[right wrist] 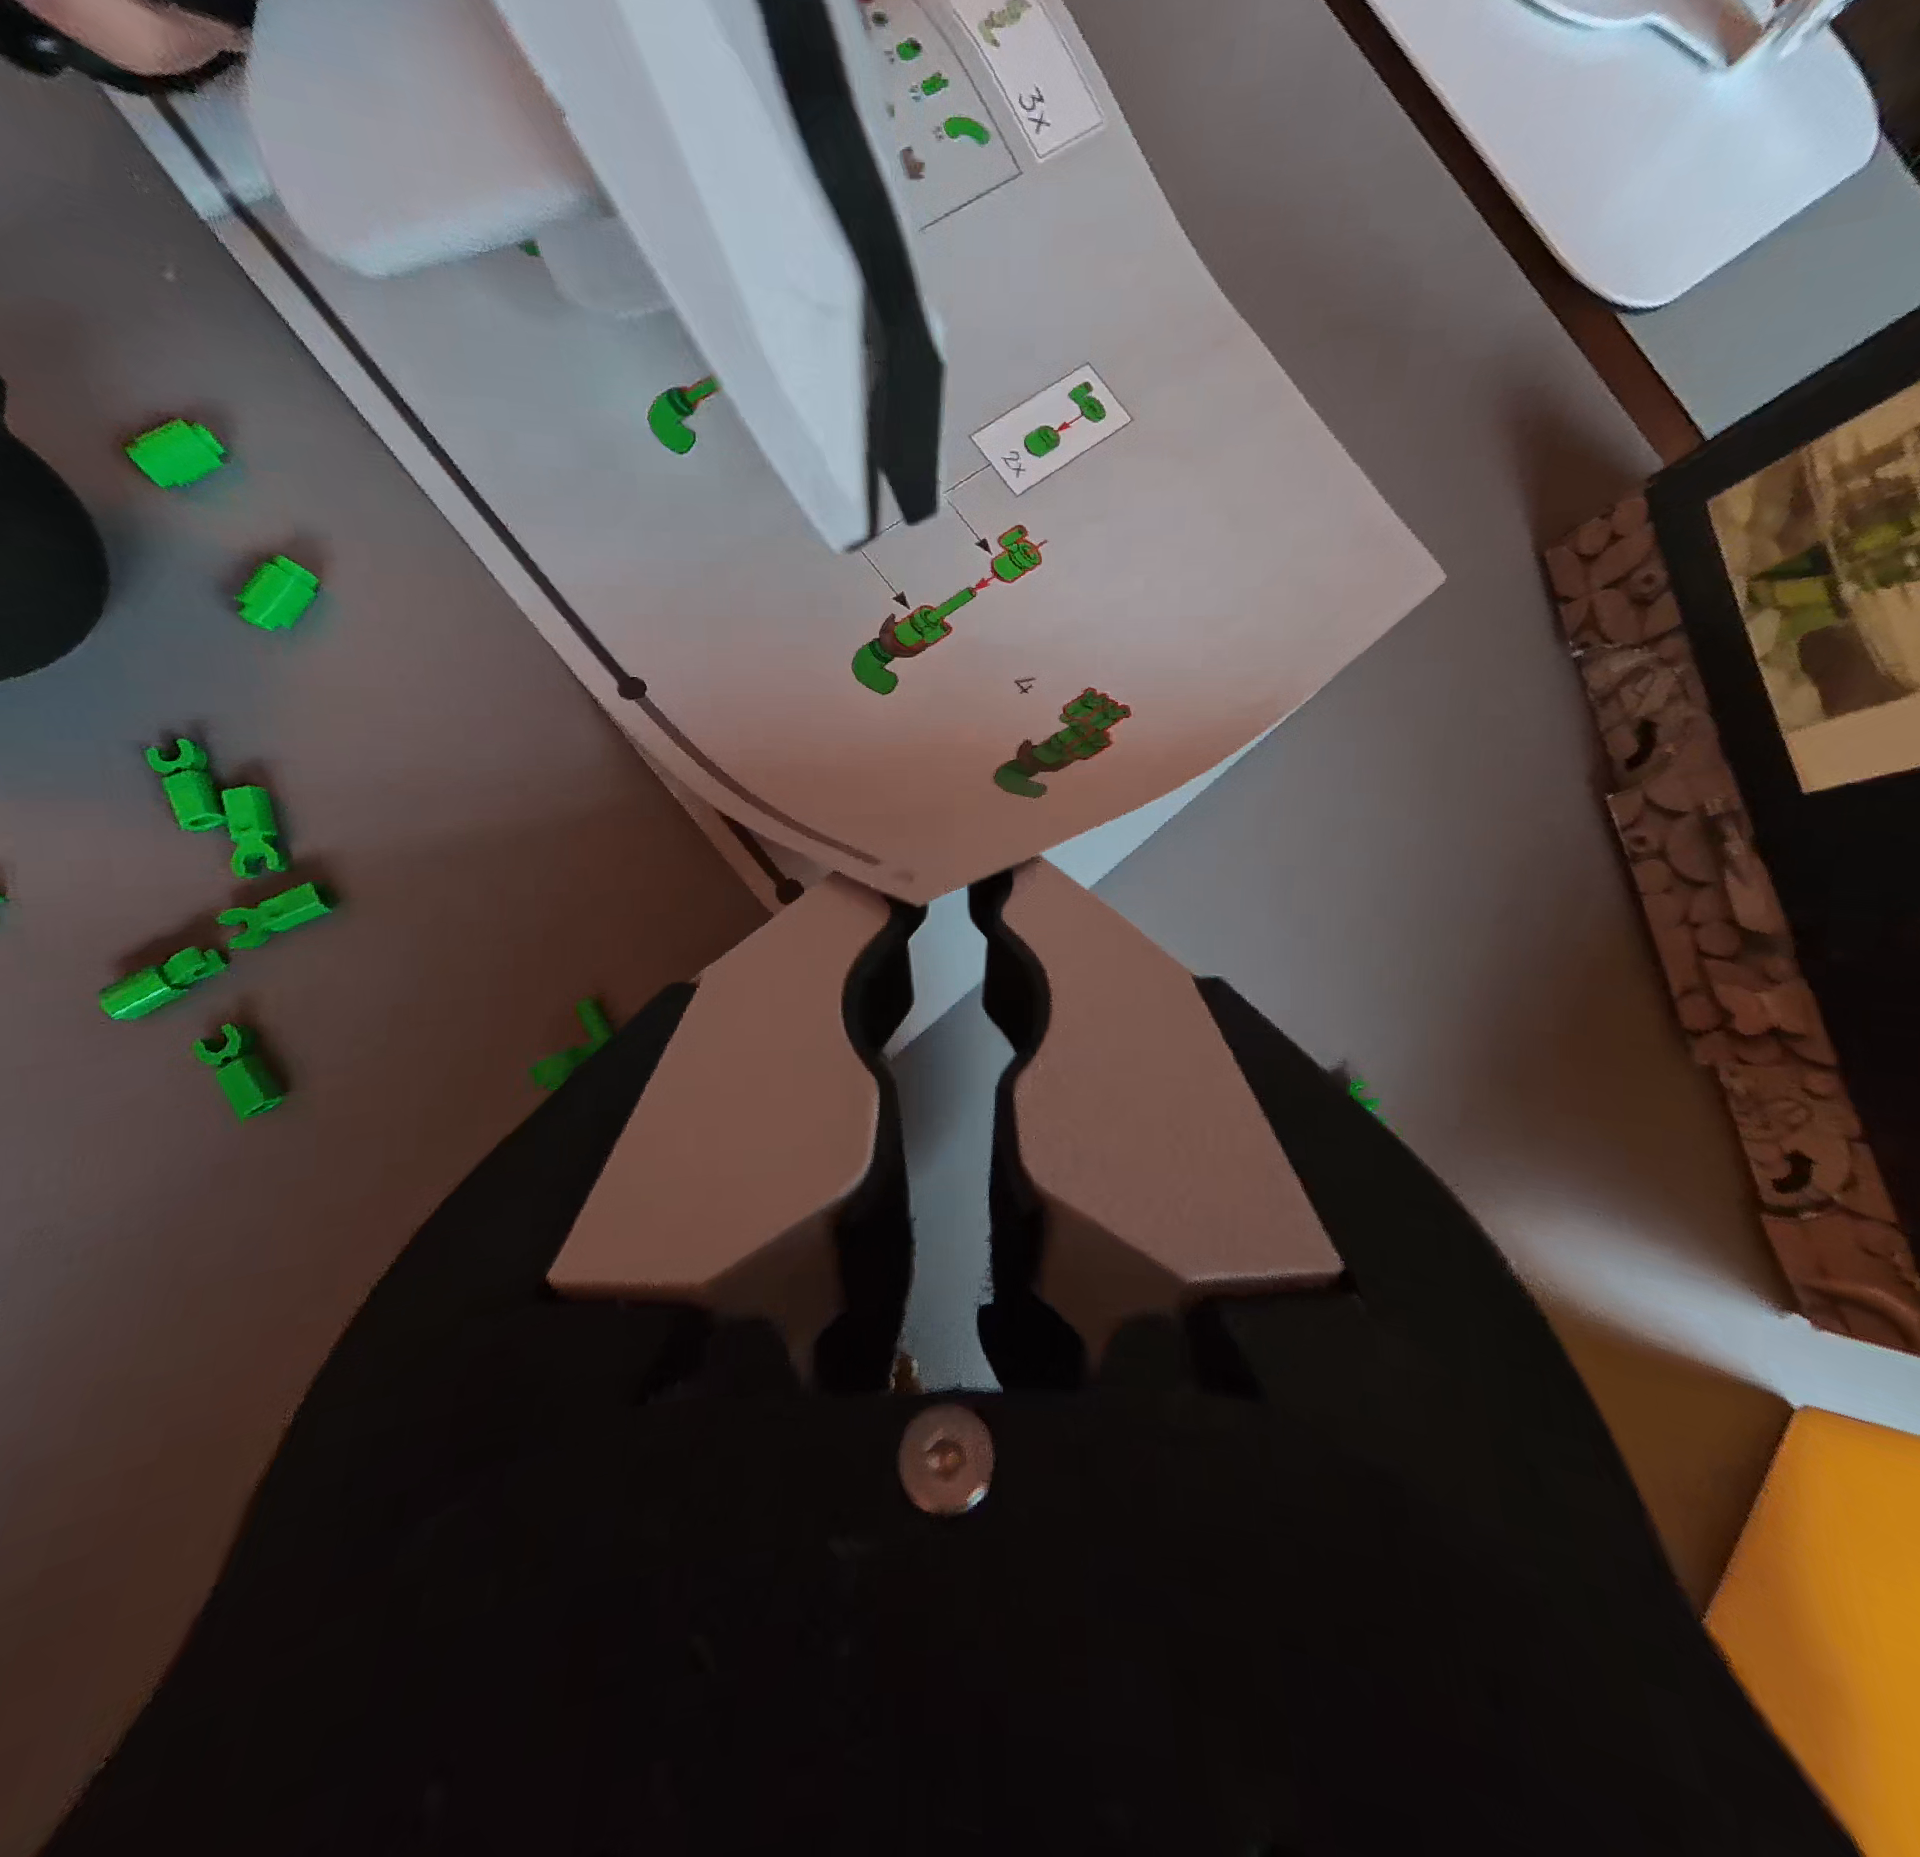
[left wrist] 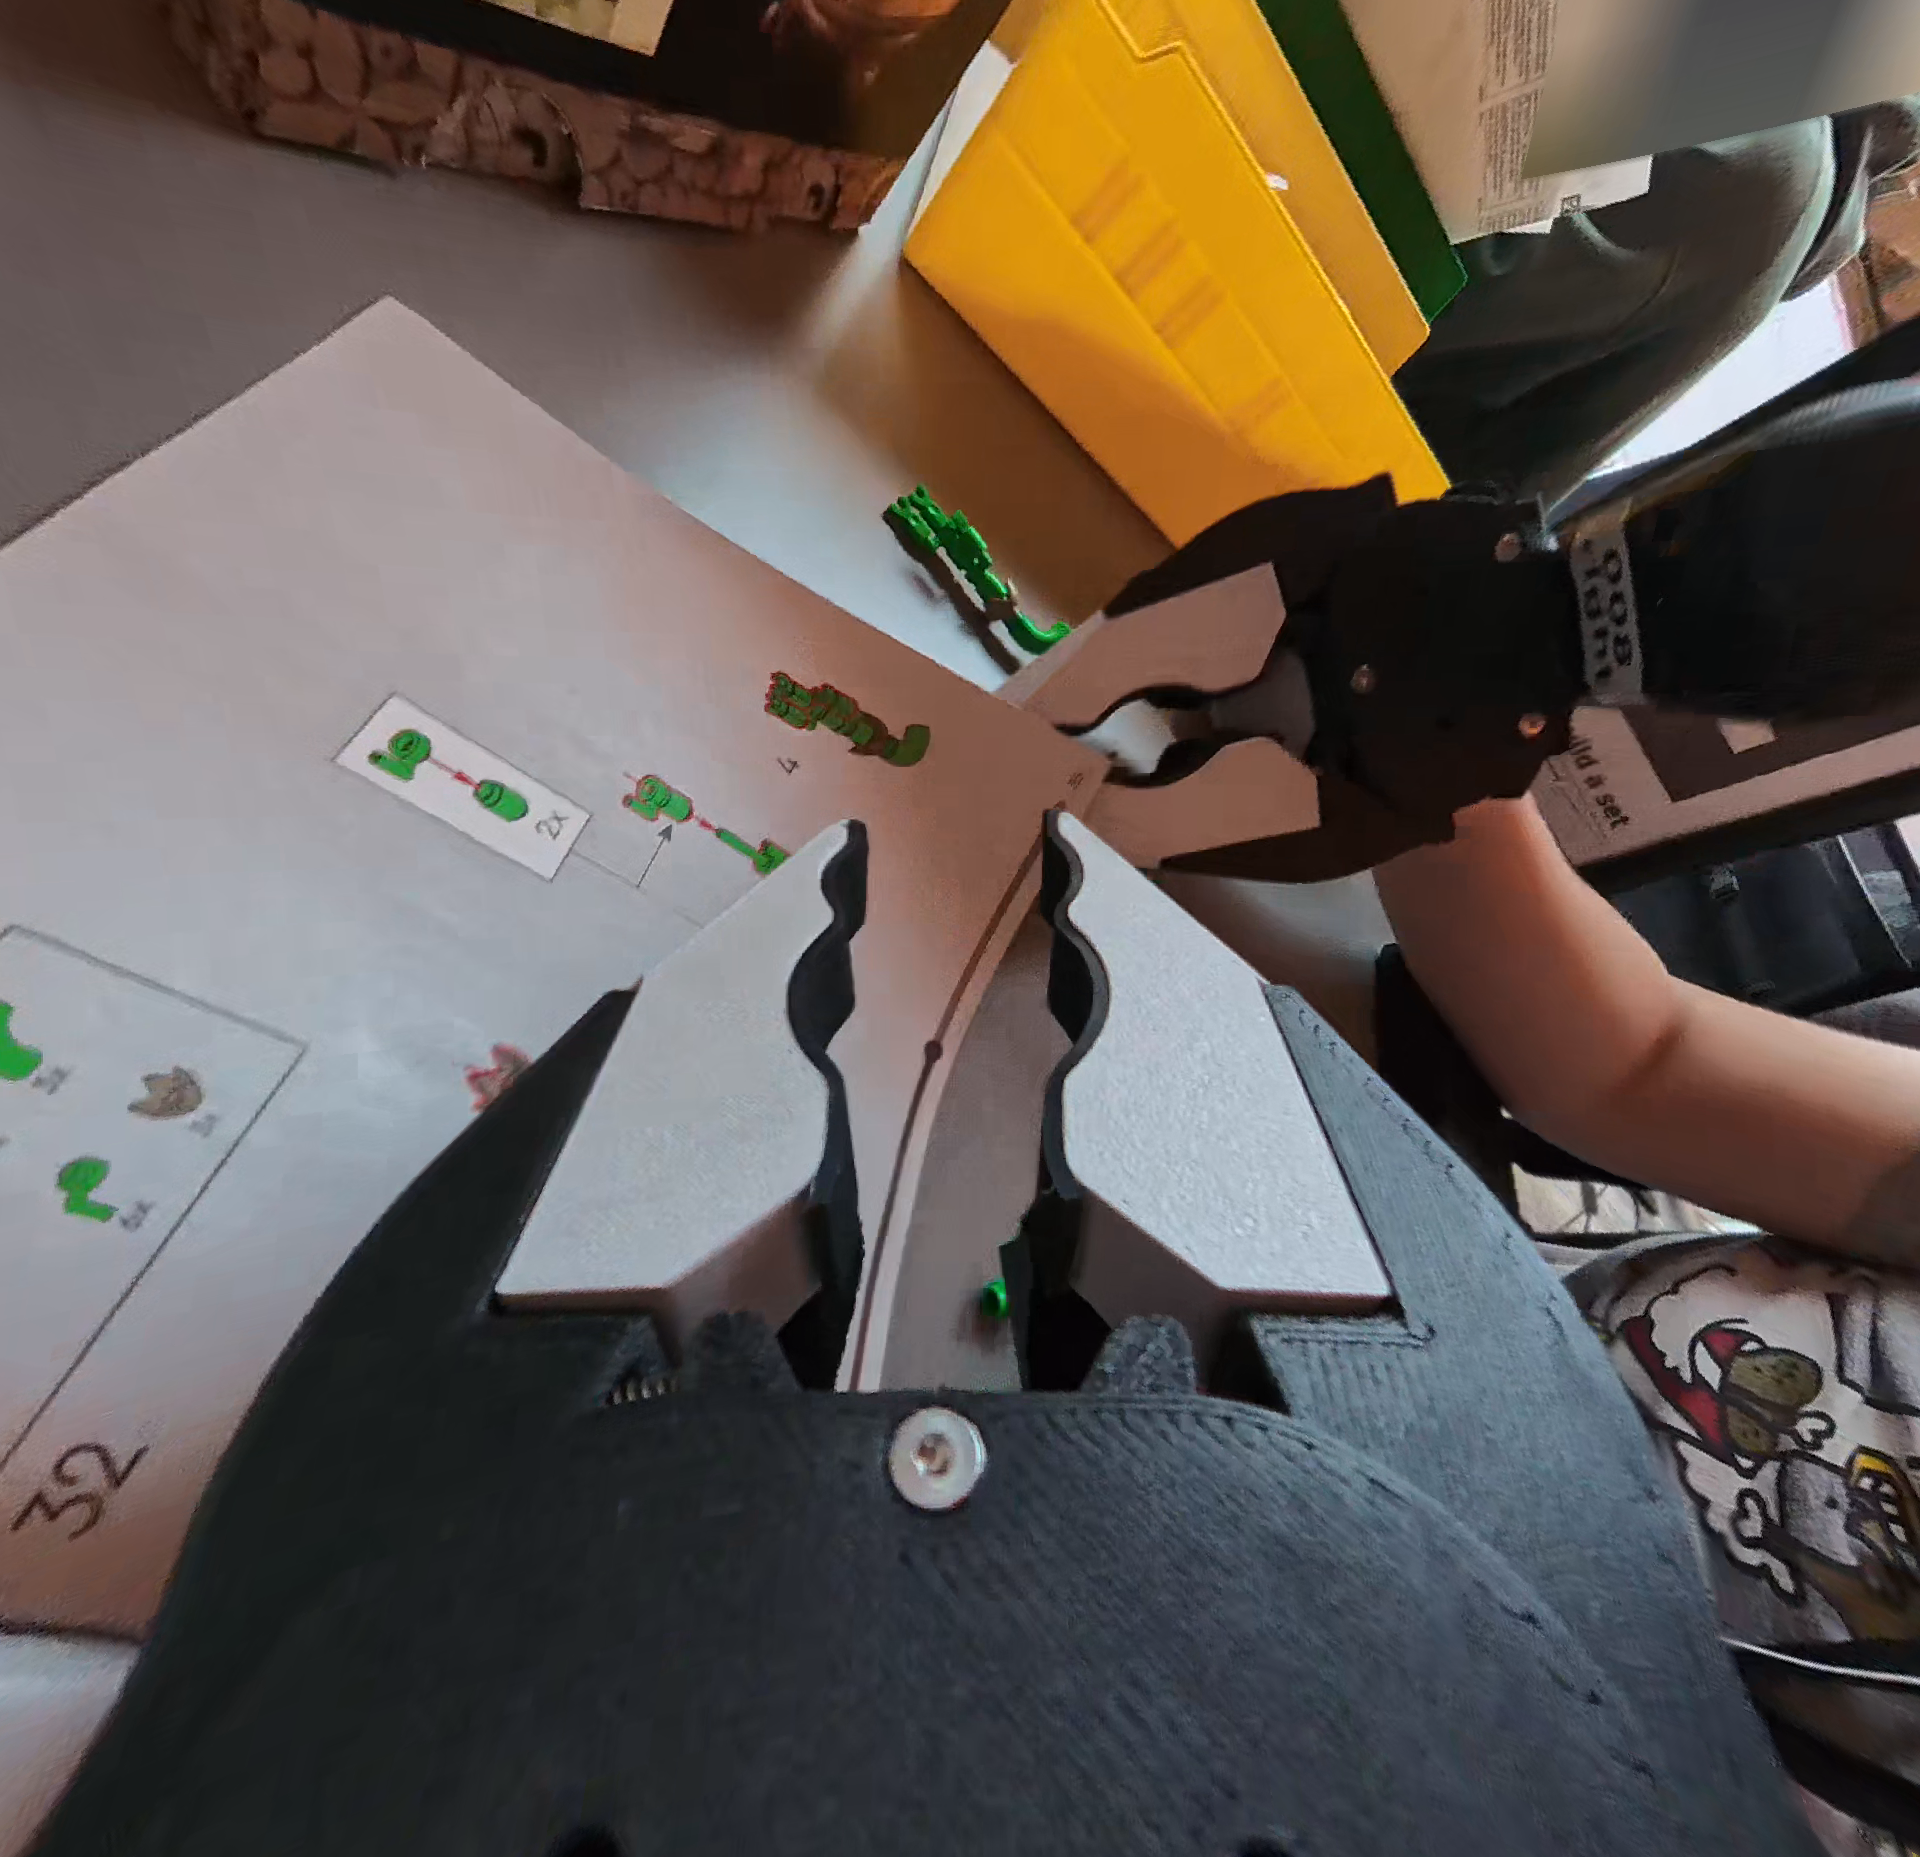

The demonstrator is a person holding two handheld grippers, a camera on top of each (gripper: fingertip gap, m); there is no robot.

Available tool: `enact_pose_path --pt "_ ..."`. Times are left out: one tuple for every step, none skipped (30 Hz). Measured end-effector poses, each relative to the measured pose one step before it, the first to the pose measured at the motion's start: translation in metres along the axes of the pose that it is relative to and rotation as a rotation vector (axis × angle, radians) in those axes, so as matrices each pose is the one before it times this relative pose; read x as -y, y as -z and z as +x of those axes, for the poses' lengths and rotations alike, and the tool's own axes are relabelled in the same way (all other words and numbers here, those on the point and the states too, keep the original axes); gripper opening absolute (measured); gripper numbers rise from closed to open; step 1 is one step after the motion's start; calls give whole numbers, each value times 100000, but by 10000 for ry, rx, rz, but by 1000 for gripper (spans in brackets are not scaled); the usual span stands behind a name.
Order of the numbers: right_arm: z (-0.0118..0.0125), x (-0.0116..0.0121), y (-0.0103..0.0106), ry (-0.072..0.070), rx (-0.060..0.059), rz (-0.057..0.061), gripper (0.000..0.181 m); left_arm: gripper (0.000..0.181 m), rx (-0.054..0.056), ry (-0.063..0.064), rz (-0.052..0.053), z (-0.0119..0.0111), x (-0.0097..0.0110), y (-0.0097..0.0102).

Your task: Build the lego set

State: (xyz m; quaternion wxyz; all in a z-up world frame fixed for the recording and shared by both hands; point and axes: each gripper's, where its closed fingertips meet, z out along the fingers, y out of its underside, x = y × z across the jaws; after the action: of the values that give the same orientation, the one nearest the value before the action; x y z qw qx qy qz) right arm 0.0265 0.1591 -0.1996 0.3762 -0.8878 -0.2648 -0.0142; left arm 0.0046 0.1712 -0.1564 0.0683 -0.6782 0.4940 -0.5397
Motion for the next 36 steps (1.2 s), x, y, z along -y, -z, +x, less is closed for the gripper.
enact_pose_path --pt "-66 26 -96 159 -50 51 2 33 -69 123 -103 258 199 -303" --pt "-74 108 -56 98 -20 71 2 34 -69 152 -135 195 159 -307" --pt "35 75 -51 92 -64 33 2 35 -35 166 -144 67 151 -288" --pt "19 59 -52 74 -42 20 2 36 18 185 -105 -36 203 -290" --pt "-12 69 -58 85 -23 39 2 36 -5 163 -106 -12 180 -296" --pt "-2 65 -39 89 -21 46 2 36 -13 119 -142 52 85 -262" --pt "-22 43 -27 80 -11 30 2 37 28 84 -124 30 61 -212" --pt "-30 31 -15 99 -6 20 2 38 60 76 -47 20 123 -201" --pt "-15 2 15 124 -20 6 2 38 10 97 6 93 178 -215" --pt "-25 10 8 133 -26 11 2 40 -79 152 -28 200 111 -249" --pt "1 11 5 131 -42 7 2 40 -112 188 -102 199 12 -275" --pt "-3 5 -1 107 -38 -2 2 42 -65 158 -174 121 -99 -289" --pt "-4 2 8 68 -28 -9 2 41 29 92 -245 -13 -239 -282" --pt "-2 -3 3 29 -18 -15 2 41 102 19 -272 -126 -310 -260" --pt "-3 -12 21 29 -13 -18 2 41 82 -26 -202 -71 -275 -227" --pt "-10 -23 31 46 -13 -11 3 40 11 -34 -88 47 -181 -162" --pt "-17 -18 22 35 -4 -7 3 38 -25 -5 -41 83 -148 -132" --pt "-24 -23 26 12 12 -6 3 38 -32 9 -23 88 -133 -97" --pt "-42 3 19 12 26 0 3 37 5 -22 -4 4 -100 -59" --pt "-34 1 12 18 15 -1 3 36 34 -51 -1 -75 -70 -16" --pt "-3 -8 4 5 5 -6 3 35 21 -43 24 -76 -21 -5" --pt "-1 0 5 -6 4 -8 3 33 -40 -6 65 -12 40 15" --pt "-3 -5 -3 -11 6 -3 3 32 -89 23 71 53 22 28" --pt "-9 -11 7 -9 9 4 3 32 -87 1 56 55 -14 23" --pt "-28 -6 17 7 12 6 3 30 -64 -27 42 19 -49 46" --pt "-24 -7 29 15 10 -3 3 28 -70 -11 45 18 -60 71" --pt "-20 -9 10 18 -9 -12 3 27 -111 11 74 71 -20 67" --pt "3 9 2 19 -15 -11 3 26 -140 19 116 124 40 98" --pt "-5 -9 4 18 -10 -12 3 24 -171 29 135 163 62 97" --pt "0 2 2 11 -5 -8 3 21 -189 29 129 184 63 110" --pt "-1 -3 6 6 0 1 3 19 -172 28 120 177 66 104" --pt "-9 2 -3 -14 5 6 3 17 -113 24 84 88 19 89" --pt "-2 -7 0 -14 6 4 3 15 -52 9 61 11 1 76" --pt "-2 3 7 -3 8 2 3 13 -14 -12 44 -53 -32 66" --pt "-1 -12 5 -2 5 -5 3 12 7 -16 23 -70 -64 49" --pt "-11 -3 7 4 1 -3 3 11 4 -9 1 -82 -80 11"
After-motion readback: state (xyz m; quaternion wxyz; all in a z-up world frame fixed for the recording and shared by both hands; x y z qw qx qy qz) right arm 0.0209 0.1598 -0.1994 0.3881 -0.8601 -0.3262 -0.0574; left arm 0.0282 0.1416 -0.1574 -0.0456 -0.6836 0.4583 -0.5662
